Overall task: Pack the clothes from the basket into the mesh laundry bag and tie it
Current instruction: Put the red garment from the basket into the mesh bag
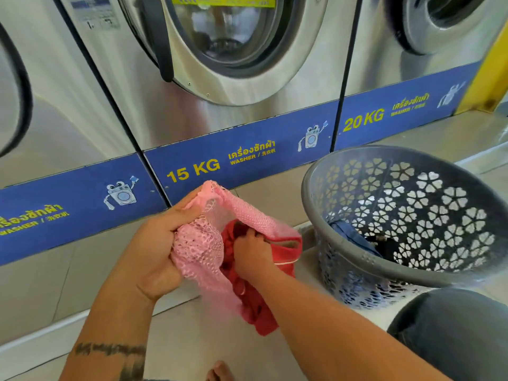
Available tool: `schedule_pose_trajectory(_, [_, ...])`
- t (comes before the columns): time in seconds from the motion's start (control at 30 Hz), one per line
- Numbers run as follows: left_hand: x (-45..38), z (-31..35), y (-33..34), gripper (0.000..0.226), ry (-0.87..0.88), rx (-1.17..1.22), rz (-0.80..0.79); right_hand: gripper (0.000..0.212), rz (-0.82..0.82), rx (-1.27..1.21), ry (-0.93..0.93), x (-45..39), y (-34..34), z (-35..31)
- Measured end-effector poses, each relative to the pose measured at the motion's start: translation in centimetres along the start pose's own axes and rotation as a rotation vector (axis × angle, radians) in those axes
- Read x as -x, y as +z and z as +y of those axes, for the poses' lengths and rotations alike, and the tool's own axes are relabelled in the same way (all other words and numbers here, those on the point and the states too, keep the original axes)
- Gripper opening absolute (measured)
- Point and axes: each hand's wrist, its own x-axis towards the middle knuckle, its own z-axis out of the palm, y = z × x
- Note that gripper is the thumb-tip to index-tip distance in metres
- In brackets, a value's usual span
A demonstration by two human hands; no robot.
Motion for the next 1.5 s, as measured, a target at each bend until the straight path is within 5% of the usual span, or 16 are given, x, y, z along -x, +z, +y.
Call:
schedule_pose_trajectory(0.2, [-2.6,-3.2,-1.5,0.041,-0.084,-0.068,0.231,0.038,-0.248,0.228,-0.078,1.5,2.8,5.5])
schedule_pose_trajectory(0.37, [-5.2,-7.5,-2.3,0.045,-0.254,-0.254,0.318,0.029,-0.331,-0.033,-0.183,4.1,5.3,8.7])
schedule_pose_trajectory(0.5, [-5.6,-9.7,-2.5,0.029,-0.338,-0.332,0.325,0.052,-0.190,-0.232,0.083,6.0,9.0,12.2])
schedule_pose_trajectory(0.67, [-6.5,-9.9,-2.7,0.025,-0.358,-0.370,0.341,0.093,-0.279,-0.345,0.443,5.7,16.4,18.7])
schedule_pose_trajectory(0.97, [-8.4,-9.9,-2.1,0.035,-0.404,-0.659,0.167,0.108,-0.378,-0.734,0.609,3.6,15.9,15.9])
schedule_pose_trajectory(1.17, [-9.6,-10.5,-2.6,0.034,-0.362,-0.797,0.106,0.077,-0.431,-0.581,0.424,3.9,16.8,13.6])
schedule_pose_trajectory(1.33, [-9.5,-10.8,-2.9,0.060,-0.253,-1.028,0.118,0.066,-0.224,-0.456,0.366,4.0,13.9,11.4])
schedule_pose_trajectory(1.5, [-9.1,-10.2,-2.7,0.060,-0.160,-0.962,0.153,0.046,0.009,-0.520,0.184,3.8,9.3,8.5])
